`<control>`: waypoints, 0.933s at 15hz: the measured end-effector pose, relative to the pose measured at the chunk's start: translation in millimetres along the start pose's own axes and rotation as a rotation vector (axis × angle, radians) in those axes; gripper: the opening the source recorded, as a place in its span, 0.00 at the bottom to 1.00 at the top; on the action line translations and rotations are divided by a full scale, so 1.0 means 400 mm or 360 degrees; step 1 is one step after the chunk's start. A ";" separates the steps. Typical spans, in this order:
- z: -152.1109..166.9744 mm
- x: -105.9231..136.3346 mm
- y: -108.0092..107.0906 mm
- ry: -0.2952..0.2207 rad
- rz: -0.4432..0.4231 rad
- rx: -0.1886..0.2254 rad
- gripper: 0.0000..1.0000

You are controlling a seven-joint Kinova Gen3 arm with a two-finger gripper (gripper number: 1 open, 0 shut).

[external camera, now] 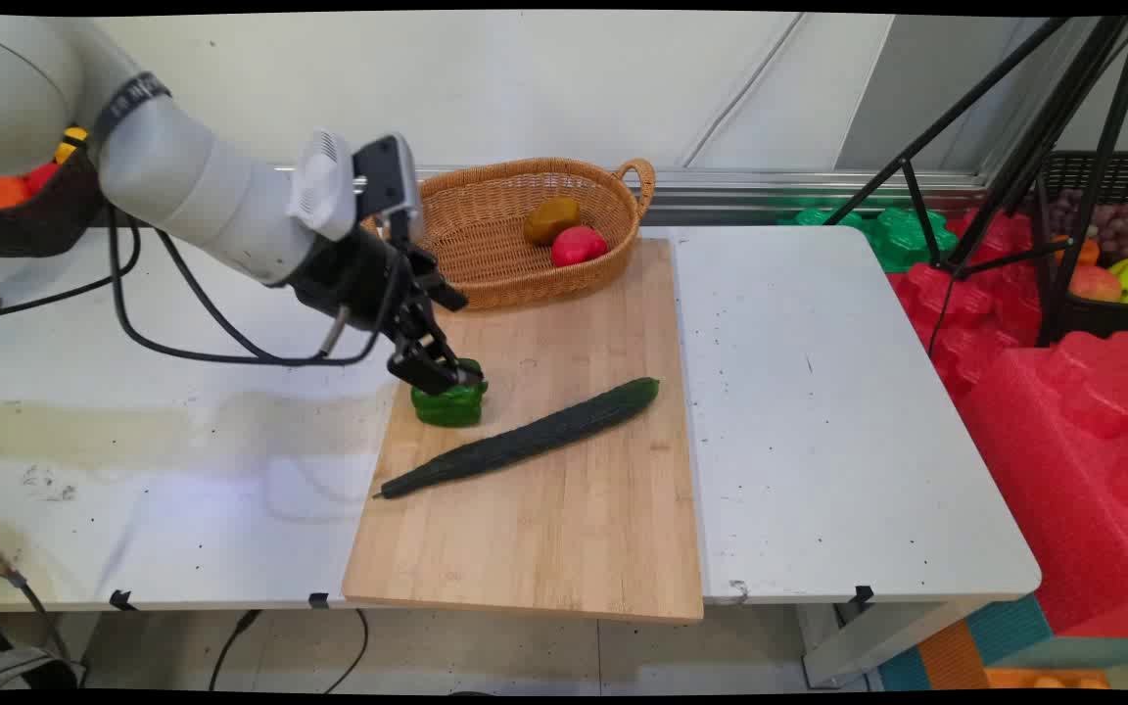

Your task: Pick up the cucumber from the cutting board

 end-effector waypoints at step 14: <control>0.255 0.134 0.113 -0.0212 -0.0103 -0.0013 1.00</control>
